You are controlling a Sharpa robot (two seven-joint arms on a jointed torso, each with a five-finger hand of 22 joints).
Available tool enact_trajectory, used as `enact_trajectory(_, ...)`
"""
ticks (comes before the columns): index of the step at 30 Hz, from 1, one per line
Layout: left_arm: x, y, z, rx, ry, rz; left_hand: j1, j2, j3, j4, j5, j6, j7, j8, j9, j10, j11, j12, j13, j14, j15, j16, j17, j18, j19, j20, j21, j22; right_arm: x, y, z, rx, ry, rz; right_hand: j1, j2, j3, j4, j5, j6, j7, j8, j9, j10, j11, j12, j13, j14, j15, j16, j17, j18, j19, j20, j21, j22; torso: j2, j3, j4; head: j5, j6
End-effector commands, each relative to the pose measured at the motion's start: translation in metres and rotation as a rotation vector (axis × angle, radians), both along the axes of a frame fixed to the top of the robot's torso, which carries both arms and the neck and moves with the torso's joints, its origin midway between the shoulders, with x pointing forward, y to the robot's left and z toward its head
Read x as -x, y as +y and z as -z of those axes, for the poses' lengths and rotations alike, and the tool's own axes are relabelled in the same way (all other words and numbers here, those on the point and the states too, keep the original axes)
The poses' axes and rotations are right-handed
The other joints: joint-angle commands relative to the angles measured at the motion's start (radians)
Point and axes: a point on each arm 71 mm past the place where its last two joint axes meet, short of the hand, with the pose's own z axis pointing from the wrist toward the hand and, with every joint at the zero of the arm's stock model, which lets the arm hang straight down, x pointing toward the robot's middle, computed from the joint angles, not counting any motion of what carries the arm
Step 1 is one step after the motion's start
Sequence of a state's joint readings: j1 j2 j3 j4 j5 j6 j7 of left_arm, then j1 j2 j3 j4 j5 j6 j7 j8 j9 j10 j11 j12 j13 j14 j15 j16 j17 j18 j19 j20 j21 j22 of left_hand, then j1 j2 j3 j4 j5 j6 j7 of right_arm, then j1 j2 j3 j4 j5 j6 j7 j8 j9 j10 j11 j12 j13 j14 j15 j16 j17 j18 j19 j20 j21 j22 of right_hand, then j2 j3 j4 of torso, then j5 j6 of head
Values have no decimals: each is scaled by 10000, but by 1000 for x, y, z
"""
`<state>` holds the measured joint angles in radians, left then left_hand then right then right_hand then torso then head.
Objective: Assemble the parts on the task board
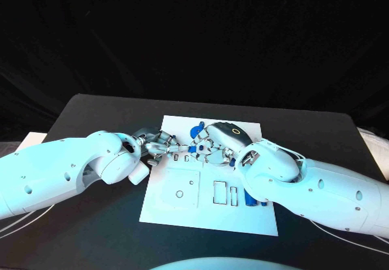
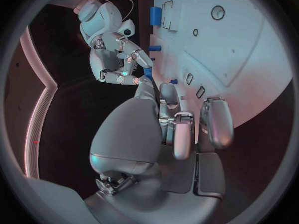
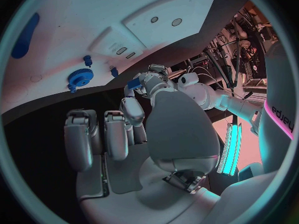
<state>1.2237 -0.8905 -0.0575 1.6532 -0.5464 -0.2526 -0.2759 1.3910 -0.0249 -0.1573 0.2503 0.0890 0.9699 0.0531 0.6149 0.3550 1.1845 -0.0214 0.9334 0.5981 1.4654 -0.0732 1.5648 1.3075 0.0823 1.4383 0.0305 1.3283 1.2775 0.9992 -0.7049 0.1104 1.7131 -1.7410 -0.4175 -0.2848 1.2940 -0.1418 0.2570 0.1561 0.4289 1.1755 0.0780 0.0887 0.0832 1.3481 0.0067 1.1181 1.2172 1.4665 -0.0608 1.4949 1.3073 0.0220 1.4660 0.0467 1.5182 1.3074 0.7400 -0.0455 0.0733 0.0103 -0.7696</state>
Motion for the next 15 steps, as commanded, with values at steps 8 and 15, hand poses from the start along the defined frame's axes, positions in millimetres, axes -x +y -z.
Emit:
enact_trajectory(8, 0, 0, 1, -45, 87, 90, 436, 90, 133, -276, -13, 30, -72, 49, -1, 39, -36, 2, 40, 1054, -106, 60, 2633, -127, 39, -32, 57, 54, 2, 2, -2, -18, -219, -69, 58, -71, 84, 4, -45, 61, -2, 50, 19, 37, -76, 40, 14, 813, -47, 21, 1642, -1, 548, -19, -13, 1761, -3, -4, 5, 20, -28)
enact_trajectory(15, 0, -1, 1, -104, 45, 120, 503, 98, 154, -324, -13, 33, -77, 47, -6, 38, -40, -9, 37, 1054, -110, 60, 2633, -129, 41, -36, 66, 69, 5, 4, -4, -104, -252, -153, 65, -71, 93, 2, -52, 75, -7, 56, 23, 38, -79, 39, 14, 814, -49, 23, 1645, -2, 548, -20, -12, 1762, 2, 0, -1, 36, -32)
